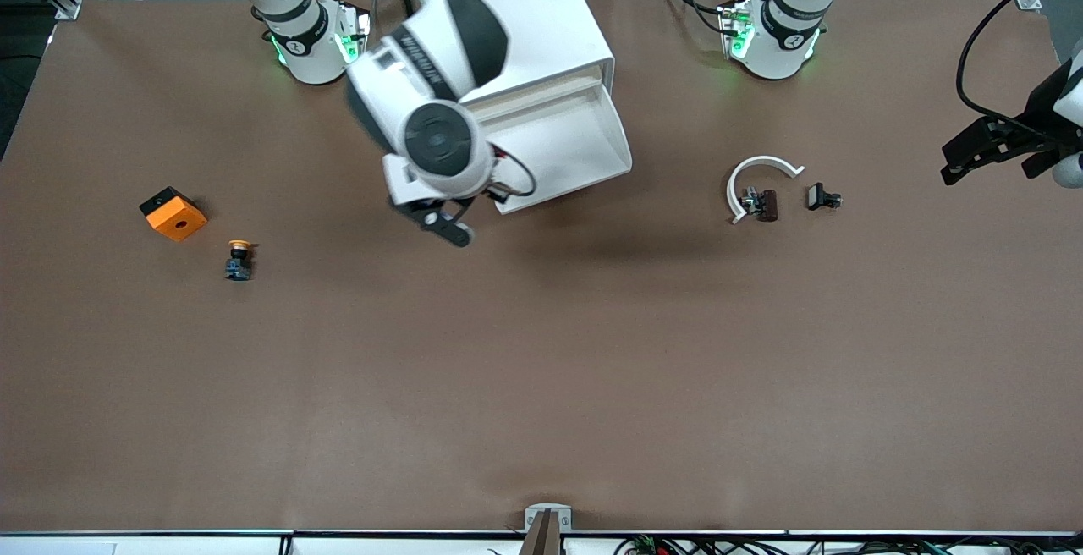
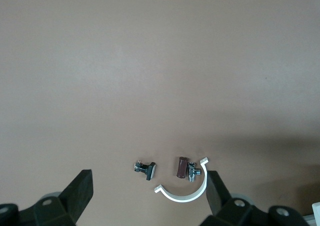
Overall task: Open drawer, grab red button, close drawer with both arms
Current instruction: 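Carry the button toward the orange block while the left gripper reaches drawer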
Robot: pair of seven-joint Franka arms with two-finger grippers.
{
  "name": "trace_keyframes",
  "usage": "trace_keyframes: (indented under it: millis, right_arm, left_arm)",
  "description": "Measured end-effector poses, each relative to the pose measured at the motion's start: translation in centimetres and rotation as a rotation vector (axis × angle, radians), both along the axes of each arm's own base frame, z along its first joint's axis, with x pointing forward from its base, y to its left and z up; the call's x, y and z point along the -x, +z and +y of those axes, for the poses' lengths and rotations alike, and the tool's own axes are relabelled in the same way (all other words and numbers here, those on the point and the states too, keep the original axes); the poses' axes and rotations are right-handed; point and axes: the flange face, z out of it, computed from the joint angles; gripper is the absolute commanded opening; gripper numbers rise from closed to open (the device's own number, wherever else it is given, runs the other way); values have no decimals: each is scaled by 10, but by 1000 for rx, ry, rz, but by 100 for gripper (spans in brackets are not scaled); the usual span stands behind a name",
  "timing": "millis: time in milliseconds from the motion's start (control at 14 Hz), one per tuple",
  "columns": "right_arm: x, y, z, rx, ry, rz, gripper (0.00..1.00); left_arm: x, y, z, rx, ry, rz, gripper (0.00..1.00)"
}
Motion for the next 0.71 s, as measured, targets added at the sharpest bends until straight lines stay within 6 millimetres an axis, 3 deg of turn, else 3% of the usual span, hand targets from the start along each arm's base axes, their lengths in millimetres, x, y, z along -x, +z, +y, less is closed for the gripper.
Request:
trace_keyframes:
  millis: [143,286,500,714]
  right_arm:
    - [-22,19,-51,-71,115,12,7]
    - [-44,31,-107,-136,222,13,7]
    - [-67,26,-186,-149,373,8,7]
    - [-80,7,-244,-149,475,-34,8]
  left_arm:
    - [-4,-11,-13,0,-23,13,100]
    - [-17,-33,-38,6,-71,13,100]
    - [-43,-90,-104,36,-129,29,100]
    - [-54,-151,-183,75,-163,44,100]
